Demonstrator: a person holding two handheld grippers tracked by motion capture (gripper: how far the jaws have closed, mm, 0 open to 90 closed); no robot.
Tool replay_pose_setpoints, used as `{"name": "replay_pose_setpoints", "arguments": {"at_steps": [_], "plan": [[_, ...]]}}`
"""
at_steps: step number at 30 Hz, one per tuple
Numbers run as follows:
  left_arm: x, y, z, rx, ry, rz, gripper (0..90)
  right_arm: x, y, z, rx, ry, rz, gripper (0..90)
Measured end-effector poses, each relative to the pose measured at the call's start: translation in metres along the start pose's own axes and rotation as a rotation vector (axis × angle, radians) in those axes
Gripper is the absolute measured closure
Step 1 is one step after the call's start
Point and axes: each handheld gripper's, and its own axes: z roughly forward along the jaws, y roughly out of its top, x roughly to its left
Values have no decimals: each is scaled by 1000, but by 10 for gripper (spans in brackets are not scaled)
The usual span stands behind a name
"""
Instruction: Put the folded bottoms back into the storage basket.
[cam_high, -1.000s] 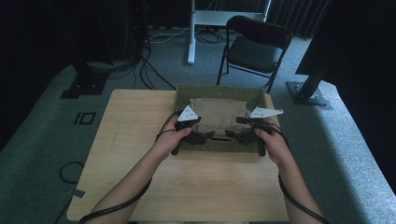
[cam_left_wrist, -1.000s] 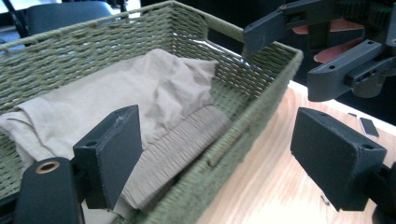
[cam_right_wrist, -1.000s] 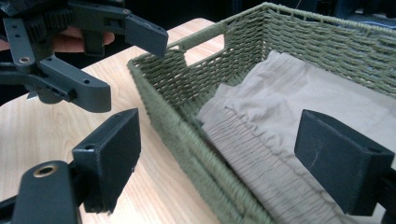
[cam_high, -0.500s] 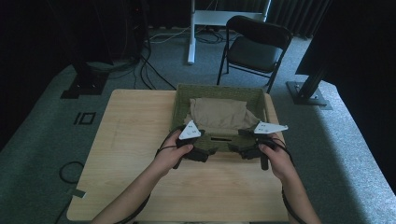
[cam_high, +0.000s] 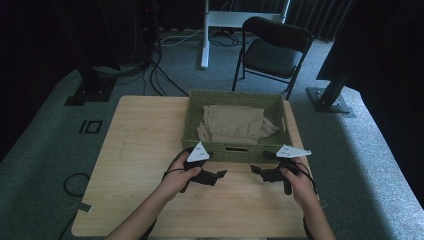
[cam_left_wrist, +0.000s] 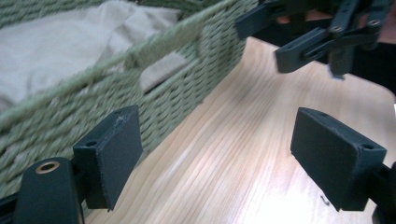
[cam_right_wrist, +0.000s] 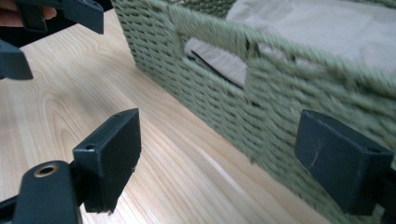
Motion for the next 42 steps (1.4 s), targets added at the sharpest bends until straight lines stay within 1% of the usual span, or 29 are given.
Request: {"name": "replay_pose_setpoints", "arguments": {"at_steps": [2,4,5,8,9,12,14,15,18,20,21,22,23,26,28,31,33,35,37,39,40,42], "plan": [[3,-6,0,9,10,-8,178,-2,-5,-2,4,-4,15,145],[5,-12,0,19,25,-8,178,-4,-11,-4,10,-16,19,145],[5,-15,0,21,29,-14,178,-5,-14,-4,17,-20,22,145],[9,-24,0,27,27,-37,178,-7,-22,-6,28,-32,38,145],[10,-26,0,31,32,-39,178,-8,-25,-7,33,-36,37,145],[13,-30,-2,37,56,-41,178,-9,-33,-10,38,-67,40,145],[14,-32,-3,35,64,-47,178,-10,-38,-12,37,-88,54,145],[14,-32,-3,35,64,-47,178,-10,-38,-12,37,-88,54,145],[17,-41,-8,43,75,-64,178,-11,-49,-15,57,-125,63,145],[19,-46,-11,38,77,-75,178,-11,-53,-17,62,-134,69,145],[19,-46,-11,38,77,-75,178,-11,-53,-17,62,-134,69,145],[21,-52,-15,39,88,-91,178,-11,-54,-18,65,-141,72,144],[22,-54,-16,38,95,-91,178,-11,-57,-20,70,-148,70,145],[25,-62,-22,45,112,-109,178,-12,-61,-23,80,-157,81,145],[28,-67,-28,40,126,-118,178,-12,-64,-25,83,-167,89,145],[32,-75,-34,38,142,-144,178,-12,-67,-28,91,-186,91,145],[35,-81,-38,57,163,-146,178,-13,-69,-31,97,-209,92,145],[38,-86,-42,64,183,-155,178,-13,-70,-34,99,-222,95,144],[39,-89,-46,67,200,-169,178,-14,-72,-36,96,-228,103,144],[39,-90,-47,67,207,-169,178,-14,-74,-37,98,-236,110,144],[40,-94,-53,60,229,-176,178,-14,-75,-37,102,-242,107,144],[41,-97,-57,64,247,-180,178,-15,-79,-38,116,-258,121,145]]}}
